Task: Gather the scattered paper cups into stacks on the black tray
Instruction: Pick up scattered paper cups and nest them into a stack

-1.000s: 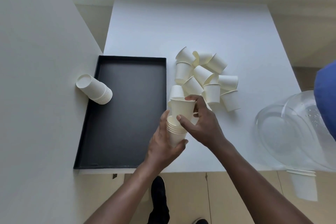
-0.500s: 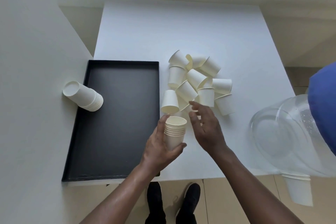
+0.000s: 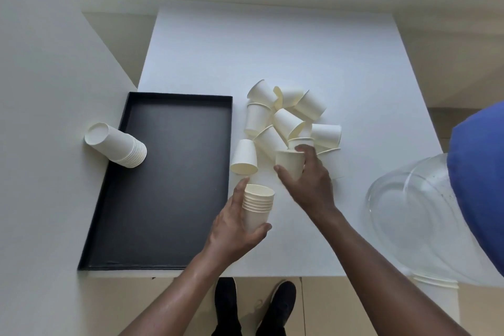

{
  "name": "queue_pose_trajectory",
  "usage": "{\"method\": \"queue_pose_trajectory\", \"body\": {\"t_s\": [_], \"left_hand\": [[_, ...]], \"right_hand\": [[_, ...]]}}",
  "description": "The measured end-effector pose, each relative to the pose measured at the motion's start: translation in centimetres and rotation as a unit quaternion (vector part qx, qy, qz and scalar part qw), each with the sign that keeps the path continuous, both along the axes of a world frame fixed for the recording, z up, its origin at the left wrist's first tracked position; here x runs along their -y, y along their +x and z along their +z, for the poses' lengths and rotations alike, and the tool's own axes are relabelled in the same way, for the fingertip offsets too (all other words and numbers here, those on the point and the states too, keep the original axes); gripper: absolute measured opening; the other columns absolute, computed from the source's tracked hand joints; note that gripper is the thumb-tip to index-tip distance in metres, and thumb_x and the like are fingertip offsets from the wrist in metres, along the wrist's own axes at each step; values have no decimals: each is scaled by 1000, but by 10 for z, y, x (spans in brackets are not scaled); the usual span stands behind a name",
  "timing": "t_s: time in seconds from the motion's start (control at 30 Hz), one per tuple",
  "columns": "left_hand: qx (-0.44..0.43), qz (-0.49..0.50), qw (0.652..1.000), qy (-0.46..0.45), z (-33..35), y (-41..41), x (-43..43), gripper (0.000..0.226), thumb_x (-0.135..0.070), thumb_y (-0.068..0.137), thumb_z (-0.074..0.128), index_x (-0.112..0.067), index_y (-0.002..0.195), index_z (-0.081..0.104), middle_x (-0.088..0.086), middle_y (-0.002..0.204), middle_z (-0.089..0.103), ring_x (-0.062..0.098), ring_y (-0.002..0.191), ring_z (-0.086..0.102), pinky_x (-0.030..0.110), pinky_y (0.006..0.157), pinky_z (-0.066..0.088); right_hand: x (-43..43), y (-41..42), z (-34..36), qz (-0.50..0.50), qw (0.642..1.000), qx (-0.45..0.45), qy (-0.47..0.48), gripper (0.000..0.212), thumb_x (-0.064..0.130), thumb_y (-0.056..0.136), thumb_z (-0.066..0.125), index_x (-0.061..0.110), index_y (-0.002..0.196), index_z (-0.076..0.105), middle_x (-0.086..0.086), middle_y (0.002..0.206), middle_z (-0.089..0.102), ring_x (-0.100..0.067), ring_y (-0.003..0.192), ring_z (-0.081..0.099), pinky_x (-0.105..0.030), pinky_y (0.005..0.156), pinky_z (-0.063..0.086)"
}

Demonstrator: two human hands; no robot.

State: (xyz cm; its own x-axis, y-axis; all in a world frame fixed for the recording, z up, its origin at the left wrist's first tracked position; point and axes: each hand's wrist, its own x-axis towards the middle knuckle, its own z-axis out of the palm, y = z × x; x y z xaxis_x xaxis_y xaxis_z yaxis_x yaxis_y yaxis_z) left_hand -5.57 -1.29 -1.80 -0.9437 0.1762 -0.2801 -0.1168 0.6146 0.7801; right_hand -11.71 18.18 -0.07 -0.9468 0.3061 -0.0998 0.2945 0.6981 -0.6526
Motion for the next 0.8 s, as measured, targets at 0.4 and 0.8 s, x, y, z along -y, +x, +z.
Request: {"method": "queue_pose_trajectory", "body": {"t_s": [0.4,0.8], "left_hand": [[-13,-22,1000,8,1,-3,-43,132,-45,75,80,-51,152,-26,0,142,59,26,104,69,28,77,49],[13,10,999,29,4,-19,-36,103,-43,73,83,-52,150,15,-7,126,60,21,104,63,46,87,57]], "right_hand": [[0,28,13,62,991,33,-115,63,46,84,76,30,137,48,8,125,65,-15,111,61,-34,93,52],[-27,-17,14,22,999,26,0,51,49,97,56,25,142,48,0,93,71,-27,95,69,-33,75,47]]}}
